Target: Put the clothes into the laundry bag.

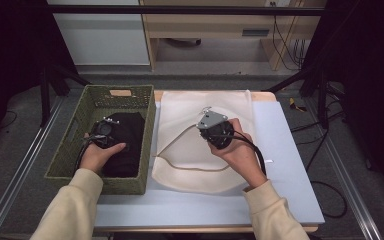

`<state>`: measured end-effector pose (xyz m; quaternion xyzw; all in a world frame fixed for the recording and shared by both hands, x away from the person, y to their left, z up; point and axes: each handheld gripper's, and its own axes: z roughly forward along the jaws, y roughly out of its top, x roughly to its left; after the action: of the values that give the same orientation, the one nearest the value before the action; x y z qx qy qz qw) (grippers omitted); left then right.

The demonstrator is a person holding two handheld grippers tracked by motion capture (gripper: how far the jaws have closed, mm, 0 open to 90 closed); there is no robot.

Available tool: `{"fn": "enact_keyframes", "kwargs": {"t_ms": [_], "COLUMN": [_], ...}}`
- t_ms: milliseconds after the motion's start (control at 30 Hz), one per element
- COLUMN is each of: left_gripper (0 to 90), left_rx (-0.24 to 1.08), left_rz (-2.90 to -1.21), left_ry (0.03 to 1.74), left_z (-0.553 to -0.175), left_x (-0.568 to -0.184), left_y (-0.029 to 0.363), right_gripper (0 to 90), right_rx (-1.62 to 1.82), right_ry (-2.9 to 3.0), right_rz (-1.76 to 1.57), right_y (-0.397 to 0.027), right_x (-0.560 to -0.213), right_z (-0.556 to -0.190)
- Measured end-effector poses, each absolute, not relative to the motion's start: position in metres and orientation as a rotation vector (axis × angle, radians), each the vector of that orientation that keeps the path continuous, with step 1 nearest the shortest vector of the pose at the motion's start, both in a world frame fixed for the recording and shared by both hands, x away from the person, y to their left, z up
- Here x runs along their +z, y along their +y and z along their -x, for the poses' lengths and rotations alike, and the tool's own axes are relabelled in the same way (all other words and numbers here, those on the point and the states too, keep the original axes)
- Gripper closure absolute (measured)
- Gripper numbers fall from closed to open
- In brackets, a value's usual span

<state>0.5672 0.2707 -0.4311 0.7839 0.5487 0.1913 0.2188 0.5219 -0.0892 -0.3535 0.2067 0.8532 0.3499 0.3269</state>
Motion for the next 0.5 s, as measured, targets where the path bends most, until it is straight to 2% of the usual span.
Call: {"fn": "enact_keyframes", "kwargs": {"t_ms": [500], "left_gripper": [0.0], "left_rx": [0.548], "left_rz": [-2.190], "left_ry": [1.545], "left_z": [-0.5673], "left_x": [-0.4316], "left_y": [0.2676], "right_gripper": [85.1], "right_rx": [0.915], "right_ry": [2.242], "right_rz": [-0.539], "right_y": [-0.0885], "right_x": [-0.3534], "right_z": [-0.5213]}}
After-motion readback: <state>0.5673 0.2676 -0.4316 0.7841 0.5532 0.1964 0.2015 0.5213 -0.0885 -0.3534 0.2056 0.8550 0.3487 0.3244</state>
